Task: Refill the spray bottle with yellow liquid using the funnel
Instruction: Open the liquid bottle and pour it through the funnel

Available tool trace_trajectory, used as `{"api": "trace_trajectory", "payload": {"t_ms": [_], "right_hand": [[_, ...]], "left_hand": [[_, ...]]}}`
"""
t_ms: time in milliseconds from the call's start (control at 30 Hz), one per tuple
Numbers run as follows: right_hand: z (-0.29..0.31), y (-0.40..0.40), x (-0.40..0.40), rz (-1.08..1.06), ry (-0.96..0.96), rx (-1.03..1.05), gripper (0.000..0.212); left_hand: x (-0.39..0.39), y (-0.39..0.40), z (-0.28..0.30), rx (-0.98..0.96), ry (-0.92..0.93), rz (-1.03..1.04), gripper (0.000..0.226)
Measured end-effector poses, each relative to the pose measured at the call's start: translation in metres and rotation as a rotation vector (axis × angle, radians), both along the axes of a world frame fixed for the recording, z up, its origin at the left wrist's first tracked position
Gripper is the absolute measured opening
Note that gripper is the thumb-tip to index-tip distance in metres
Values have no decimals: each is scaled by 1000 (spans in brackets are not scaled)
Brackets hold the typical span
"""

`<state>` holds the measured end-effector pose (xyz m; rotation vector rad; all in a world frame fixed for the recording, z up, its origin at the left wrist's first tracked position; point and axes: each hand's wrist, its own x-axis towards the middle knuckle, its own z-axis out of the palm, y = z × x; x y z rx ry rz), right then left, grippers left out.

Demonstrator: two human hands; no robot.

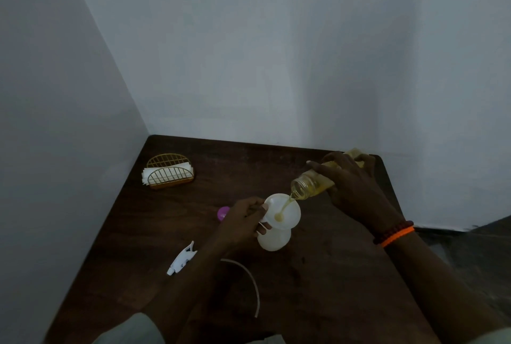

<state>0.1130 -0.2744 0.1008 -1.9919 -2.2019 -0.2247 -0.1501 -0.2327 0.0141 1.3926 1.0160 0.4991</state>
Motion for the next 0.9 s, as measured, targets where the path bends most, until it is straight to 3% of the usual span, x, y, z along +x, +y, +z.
{"api": "trace_trajectory", "payload": {"t_ms": [900], "right_hand": [[3,0,2,7,-12,19,68]], "left_hand": [[-1,-2,1,1,4,4,22]]}}
